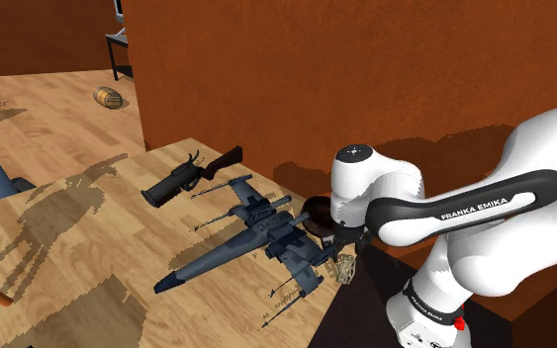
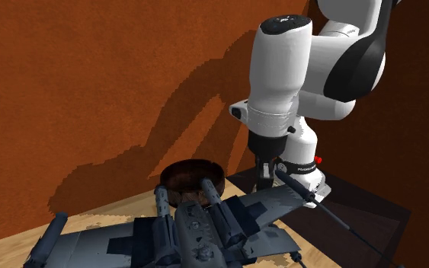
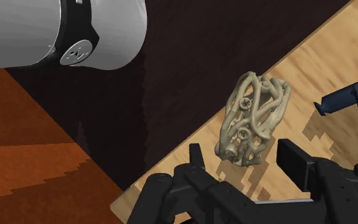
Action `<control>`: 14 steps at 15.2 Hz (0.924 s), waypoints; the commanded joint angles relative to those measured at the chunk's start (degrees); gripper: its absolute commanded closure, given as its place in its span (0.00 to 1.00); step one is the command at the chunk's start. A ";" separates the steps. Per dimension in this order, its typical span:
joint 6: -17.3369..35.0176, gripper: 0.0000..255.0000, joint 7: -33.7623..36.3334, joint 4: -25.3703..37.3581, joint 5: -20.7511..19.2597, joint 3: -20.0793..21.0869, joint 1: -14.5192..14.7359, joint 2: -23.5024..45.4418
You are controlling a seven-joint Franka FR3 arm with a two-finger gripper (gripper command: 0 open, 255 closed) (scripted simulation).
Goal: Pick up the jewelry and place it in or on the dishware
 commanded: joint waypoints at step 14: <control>-5.77 1.00 -0.84 1.96 -0.33 -1.16 0.38 -3.63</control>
